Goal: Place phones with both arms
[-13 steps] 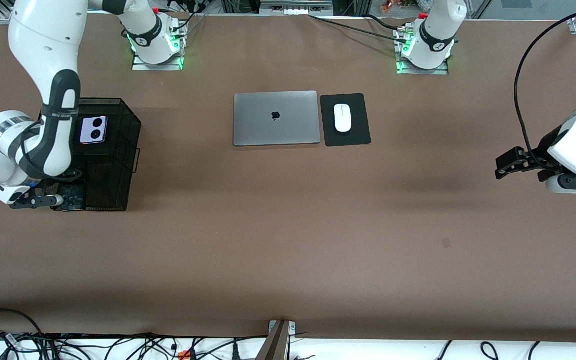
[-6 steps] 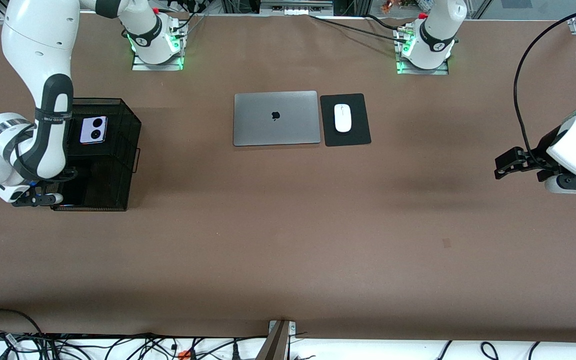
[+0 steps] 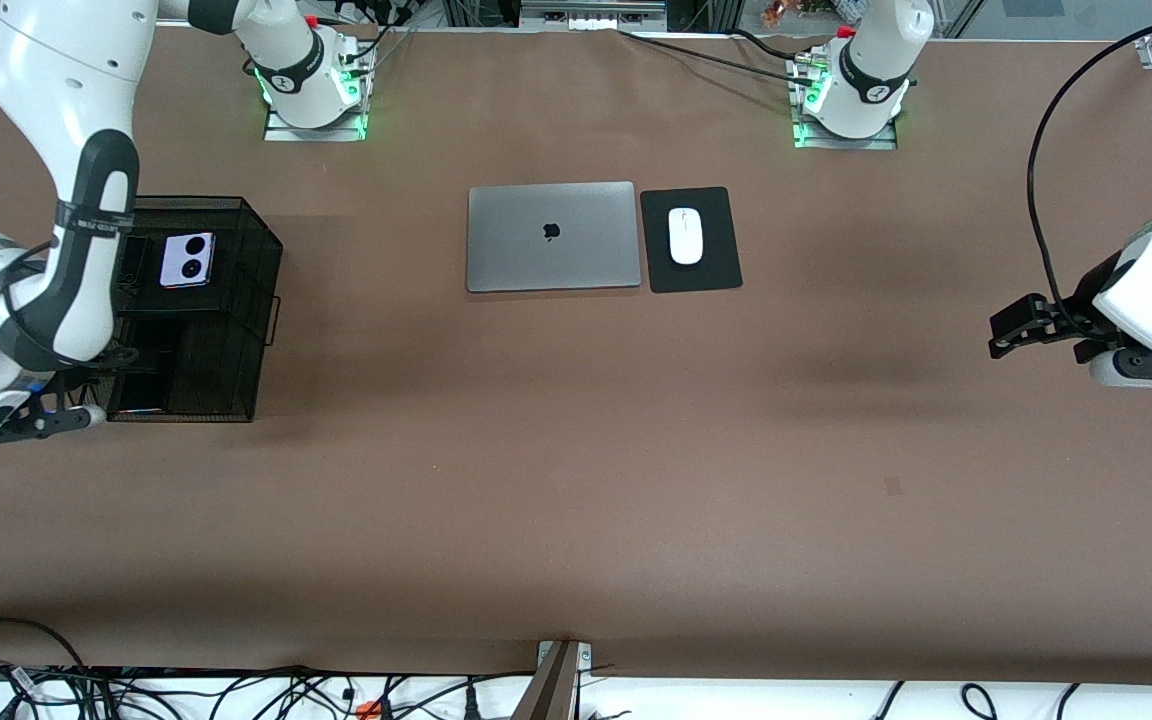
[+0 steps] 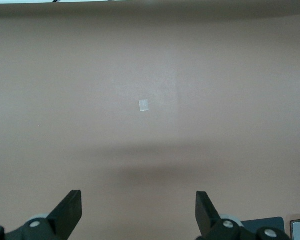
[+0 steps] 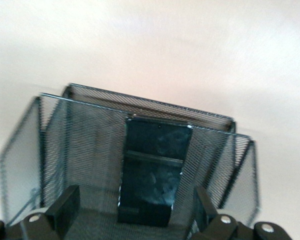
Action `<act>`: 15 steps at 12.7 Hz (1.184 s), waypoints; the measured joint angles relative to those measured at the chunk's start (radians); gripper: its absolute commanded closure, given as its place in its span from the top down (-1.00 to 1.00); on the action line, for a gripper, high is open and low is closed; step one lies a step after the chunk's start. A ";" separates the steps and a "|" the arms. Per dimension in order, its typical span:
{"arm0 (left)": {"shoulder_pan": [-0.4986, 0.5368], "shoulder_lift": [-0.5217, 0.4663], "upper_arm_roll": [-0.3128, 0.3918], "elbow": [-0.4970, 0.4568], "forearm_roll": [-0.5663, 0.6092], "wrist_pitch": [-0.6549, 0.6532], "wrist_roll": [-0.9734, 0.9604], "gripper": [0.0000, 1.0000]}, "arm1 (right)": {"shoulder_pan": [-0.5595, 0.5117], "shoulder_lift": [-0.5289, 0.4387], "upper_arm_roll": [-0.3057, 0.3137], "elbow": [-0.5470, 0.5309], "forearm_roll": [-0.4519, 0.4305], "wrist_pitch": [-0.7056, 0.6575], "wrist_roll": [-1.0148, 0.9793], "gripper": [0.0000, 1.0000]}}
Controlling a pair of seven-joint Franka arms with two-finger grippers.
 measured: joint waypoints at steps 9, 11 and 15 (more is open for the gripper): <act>0.000 -0.003 0.000 0.001 0.000 -0.037 0.000 1.00 | 0.036 -0.061 -0.067 0.318 -0.030 -0.331 0.053 1.00; 0.000 -0.005 0.000 0.002 0.000 -0.040 0.006 1.00 | 0.059 -0.089 -0.052 0.326 -0.061 -0.352 0.128 1.00; 0.001 -0.007 0.002 0.005 0.000 -0.041 0.019 1.00 | -0.091 -0.237 0.340 0.325 -0.356 -0.368 0.386 1.00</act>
